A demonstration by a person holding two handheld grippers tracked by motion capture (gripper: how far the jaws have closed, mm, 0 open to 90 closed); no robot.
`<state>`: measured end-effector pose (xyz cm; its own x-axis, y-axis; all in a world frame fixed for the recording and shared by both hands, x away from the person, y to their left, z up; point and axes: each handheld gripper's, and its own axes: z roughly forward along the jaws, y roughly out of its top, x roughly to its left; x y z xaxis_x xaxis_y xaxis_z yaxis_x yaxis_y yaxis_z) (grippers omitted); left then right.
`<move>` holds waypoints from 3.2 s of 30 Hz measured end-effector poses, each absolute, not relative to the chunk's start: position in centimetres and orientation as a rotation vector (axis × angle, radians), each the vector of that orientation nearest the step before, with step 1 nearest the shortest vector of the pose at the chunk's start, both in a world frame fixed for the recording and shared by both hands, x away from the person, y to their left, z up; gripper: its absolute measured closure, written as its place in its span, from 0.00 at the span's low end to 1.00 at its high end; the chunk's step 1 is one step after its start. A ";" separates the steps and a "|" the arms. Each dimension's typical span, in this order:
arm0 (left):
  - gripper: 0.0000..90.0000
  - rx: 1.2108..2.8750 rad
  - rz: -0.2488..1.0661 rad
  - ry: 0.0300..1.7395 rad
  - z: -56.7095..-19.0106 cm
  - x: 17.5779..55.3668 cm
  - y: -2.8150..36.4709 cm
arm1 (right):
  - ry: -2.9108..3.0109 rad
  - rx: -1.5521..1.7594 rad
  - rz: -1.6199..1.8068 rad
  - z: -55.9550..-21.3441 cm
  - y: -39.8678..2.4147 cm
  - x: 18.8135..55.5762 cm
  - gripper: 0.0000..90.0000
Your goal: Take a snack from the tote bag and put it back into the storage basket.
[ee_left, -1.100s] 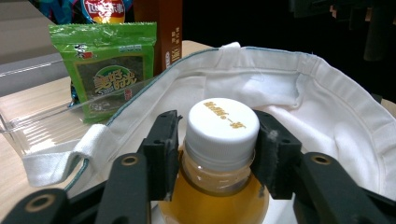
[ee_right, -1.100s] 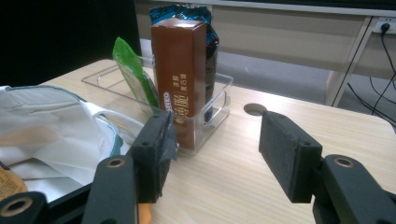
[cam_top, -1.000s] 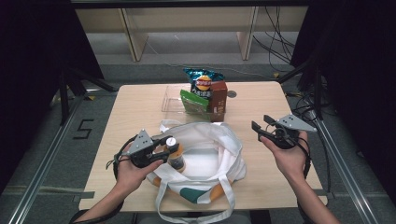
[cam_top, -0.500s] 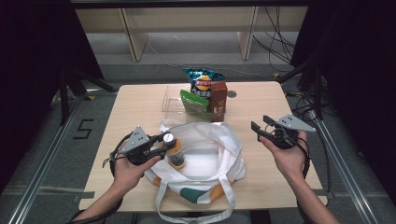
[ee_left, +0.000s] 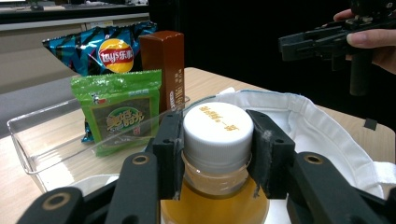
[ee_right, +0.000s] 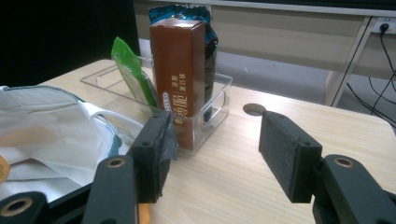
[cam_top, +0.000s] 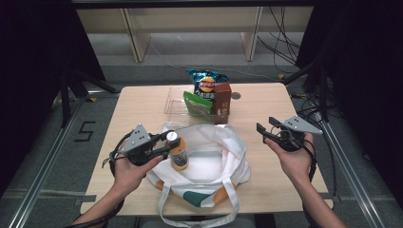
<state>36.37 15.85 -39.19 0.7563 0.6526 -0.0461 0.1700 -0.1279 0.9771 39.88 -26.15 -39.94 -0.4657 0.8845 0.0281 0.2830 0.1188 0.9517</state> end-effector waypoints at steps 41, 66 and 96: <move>0.65 1.604 0.508 0.632 -34.1 38.3 15.9 | 1.826 1.146 1.360 -40.0 -26.2 39.9 0.50; 0.65 1.555 0.560 0.622 -32.2 39.6 16.3 | 1.841 1.143 1.342 -40.4 -26.1 40.0 0.50; 0.65 1.521 0.622 0.608 -31.0 42.0 16.8 | 1.846 1.129 1.332 -40.5 -26.1 40.1 0.51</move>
